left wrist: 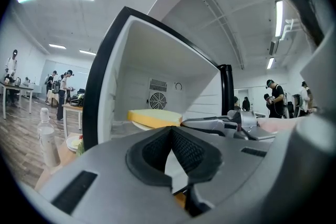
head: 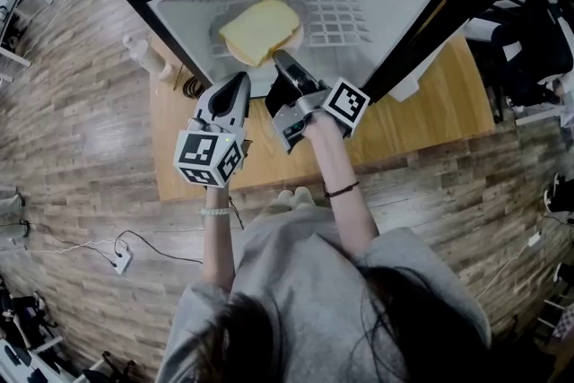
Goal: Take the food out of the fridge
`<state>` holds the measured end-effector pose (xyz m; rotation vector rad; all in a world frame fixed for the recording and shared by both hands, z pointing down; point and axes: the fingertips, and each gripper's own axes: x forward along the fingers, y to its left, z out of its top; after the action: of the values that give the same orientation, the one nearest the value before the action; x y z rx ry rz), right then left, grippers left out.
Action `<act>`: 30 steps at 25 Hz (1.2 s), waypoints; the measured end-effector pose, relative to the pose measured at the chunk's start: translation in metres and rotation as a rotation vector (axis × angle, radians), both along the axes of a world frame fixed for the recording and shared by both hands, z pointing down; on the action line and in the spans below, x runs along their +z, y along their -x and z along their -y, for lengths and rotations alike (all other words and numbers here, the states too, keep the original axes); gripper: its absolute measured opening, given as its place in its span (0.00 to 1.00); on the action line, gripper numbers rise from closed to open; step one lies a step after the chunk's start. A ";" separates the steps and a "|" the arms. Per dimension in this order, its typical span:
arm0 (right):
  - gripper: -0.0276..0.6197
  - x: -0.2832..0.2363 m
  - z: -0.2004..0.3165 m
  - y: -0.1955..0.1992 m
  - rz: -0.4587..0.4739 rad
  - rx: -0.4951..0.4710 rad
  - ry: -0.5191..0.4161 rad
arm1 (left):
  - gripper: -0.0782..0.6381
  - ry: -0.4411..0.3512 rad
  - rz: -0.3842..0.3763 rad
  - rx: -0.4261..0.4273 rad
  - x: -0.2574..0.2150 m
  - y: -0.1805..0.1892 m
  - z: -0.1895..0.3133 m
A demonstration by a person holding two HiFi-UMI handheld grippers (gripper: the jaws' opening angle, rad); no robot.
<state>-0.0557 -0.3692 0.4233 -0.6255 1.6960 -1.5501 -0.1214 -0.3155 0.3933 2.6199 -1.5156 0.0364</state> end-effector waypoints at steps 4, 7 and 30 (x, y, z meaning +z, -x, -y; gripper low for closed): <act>0.11 -0.010 -0.004 -0.004 -0.001 -0.013 -0.021 | 0.12 -0.013 0.004 0.015 -0.004 0.000 -0.002; 0.11 -0.018 -0.008 -0.004 0.008 -0.021 -0.032 | 0.12 -0.021 0.002 0.031 -0.008 0.002 -0.005; 0.11 -0.047 -0.063 -0.032 0.026 -0.094 -0.086 | 0.12 -0.062 0.050 0.125 -0.016 -0.023 -0.048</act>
<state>-0.0238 -0.3066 0.3762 -0.4851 1.7848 -1.5338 -0.0985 -0.2679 0.3773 2.7803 -1.3870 0.0674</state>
